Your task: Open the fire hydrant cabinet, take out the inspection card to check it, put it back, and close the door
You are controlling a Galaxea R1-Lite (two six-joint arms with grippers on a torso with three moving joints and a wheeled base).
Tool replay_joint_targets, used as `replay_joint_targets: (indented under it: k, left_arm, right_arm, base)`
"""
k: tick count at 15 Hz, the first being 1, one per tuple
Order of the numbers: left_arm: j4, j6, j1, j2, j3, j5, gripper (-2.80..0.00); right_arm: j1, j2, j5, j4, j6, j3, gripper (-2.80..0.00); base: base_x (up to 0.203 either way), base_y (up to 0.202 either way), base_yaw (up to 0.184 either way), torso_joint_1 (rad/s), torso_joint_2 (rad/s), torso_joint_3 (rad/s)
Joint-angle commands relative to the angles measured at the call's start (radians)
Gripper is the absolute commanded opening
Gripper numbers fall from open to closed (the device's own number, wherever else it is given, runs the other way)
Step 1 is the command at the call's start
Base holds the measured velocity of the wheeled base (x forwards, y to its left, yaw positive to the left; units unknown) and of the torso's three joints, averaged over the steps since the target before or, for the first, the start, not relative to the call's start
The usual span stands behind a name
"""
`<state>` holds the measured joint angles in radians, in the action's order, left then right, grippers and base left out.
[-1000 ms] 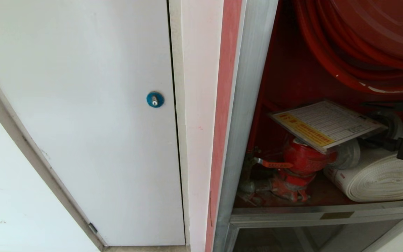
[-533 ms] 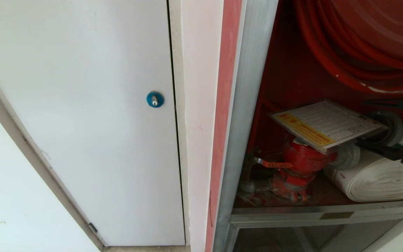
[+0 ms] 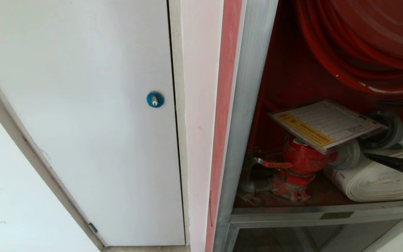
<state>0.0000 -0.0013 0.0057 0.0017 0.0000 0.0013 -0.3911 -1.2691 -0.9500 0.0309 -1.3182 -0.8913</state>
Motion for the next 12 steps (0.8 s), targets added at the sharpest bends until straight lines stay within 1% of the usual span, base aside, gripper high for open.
replay_joint_targets:
  k: [1, 9, 10, 12]
  left_arm:
    - [0.000, 0.000, 0.000, 0.001, 0.002, 0.000, -2.80]
    - [0.000, 0.000, 0.000, 0.001, 0.000, 0.000, -2.80]
    - [0.000, 0.000, 0.000, 0.001, 0.002, 0.000, -2.80]
    - [0.000, 0.000, 0.000, 0.000, 0.001, 0.000, -2.80]
  right_arm:
    - [0.000, 0.061, -0.006, -0.050, 0.010, -0.004, 0.00]
    - [0.000, 0.232, -0.007, -0.253, 0.041, -0.038, 0.00]
    - [0.000, 0.250, -0.007, -0.293, 0.053, -0.051, -2.80]
    - [0.001, 0.284, -0.007, -0.384, 0.085, -0.091, -2.80]
  base:
    - [0.000, 0.000, 0.000, 0.000, 0.00, 0.000]
    - [0.000, 0.000, 0.000, 0.000, 0.00, 0.000]
    - [0.000, 0.000, 0.000, 0.000, 0.00, 0.000]
    - [0.000, 0.000, 0.000, 0.000, 0.00, 0.000]
